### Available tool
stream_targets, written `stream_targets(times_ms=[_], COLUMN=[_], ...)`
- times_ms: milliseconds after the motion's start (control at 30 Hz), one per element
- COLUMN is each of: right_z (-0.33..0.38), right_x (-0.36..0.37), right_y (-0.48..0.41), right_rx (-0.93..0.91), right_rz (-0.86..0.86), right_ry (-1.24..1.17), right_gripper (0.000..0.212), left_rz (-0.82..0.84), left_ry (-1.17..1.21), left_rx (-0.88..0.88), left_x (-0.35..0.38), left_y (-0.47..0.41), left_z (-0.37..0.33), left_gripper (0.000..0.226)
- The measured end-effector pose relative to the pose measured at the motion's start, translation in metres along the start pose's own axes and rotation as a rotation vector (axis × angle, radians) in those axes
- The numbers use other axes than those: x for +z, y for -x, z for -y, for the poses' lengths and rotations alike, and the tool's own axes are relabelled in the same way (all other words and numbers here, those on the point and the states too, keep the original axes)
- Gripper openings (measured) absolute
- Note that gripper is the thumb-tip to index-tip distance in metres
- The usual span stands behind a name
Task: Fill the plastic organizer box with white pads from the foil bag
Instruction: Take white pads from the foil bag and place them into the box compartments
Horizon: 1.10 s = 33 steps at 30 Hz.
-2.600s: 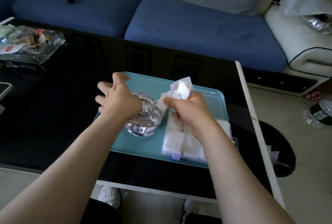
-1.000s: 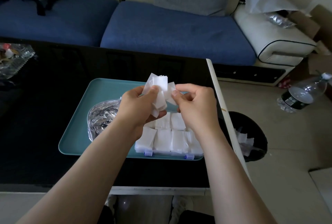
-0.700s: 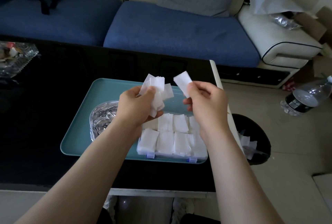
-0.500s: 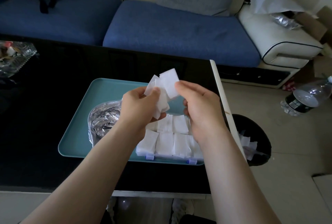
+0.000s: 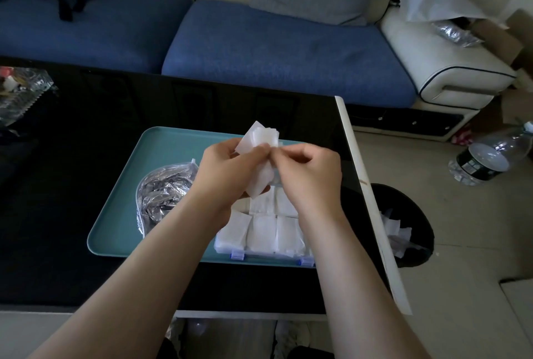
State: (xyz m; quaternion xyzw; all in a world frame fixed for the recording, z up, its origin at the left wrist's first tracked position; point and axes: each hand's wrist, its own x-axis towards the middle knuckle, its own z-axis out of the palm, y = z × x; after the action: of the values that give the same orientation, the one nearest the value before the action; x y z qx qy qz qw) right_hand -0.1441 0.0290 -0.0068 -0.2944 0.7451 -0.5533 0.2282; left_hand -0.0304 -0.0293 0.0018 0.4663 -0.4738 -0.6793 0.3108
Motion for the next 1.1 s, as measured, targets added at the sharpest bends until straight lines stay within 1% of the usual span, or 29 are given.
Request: stream_targets(times_ms=[100,167,267,333,467,533,600,733,933,1000,1100], right_z=[0.004,0.005,0.004,0.003,0.000,0.000,0.000,-0.002,0.002,0.004,0.006], right_x=[0.001,0.000,-0.001,-0.001,-0.001,-0.001,-0.001,0.002,-0.001,-0.002,-0.002], right_y=[-0.002,-0.001,0.001,0.000,-0.005,-0.007,-0.007,-0.005,-0.002,-0.002,-0.002], right_rx=[0.127,0.199,0.217,0.166,-0.091,-0.168,-0.173,-0.133,-0.092,-0.036,0.045], right_rz=[-0.001,0.051,0.084,0.042,-0.124,-0.138,-0.097,0.020,0.169,0.188,0.127], right_ry=[-0.108,-0.146,-0.166,-0.161,0.013,0.063,0.081,0.041,-0.008,-0.060,-0.146], right_gripper=[0.017,0.012,0.015,0.016,0.017,0.017,0.017,0.014,0.013,0.014,0.014], left_rz=[-0.010,-0.004,-0.010,-0.025,-0.023,-0.025,-0.033,-0.035,0.004,-0.003,-0.021], left_ry=[0.028,0.022,0.002,-0.004,-0.037,-0.029,-0.012,0.010,-0.046,-0.039,-0.036], left_rx=[-0.001,0.004,0.008,0.009,0.014,0.004,-0.002,0.003,-0.031,-0.046,-0.060], left_x=[-0.003,-0.004,-0.005,-0.006,-0.006,-0.007,-0.008,-0.010,-0.018,-0.020,-0.020], left_y=[-0.002,-0.002,-0.002,-0.002,-0.002,-0.003,-0.004,-0.006,-0.008,-0.008,-0.007], left_z=[0.002,0.001,0.000,0.000,-0.001,-0.001,-0.002,-0.002,-0.004,-0.004,-0.004], left_gripper=[0.024,0.026,0.027,0.025,0.019,0.021,0.022,0.025,0.036,0.033,0.026])
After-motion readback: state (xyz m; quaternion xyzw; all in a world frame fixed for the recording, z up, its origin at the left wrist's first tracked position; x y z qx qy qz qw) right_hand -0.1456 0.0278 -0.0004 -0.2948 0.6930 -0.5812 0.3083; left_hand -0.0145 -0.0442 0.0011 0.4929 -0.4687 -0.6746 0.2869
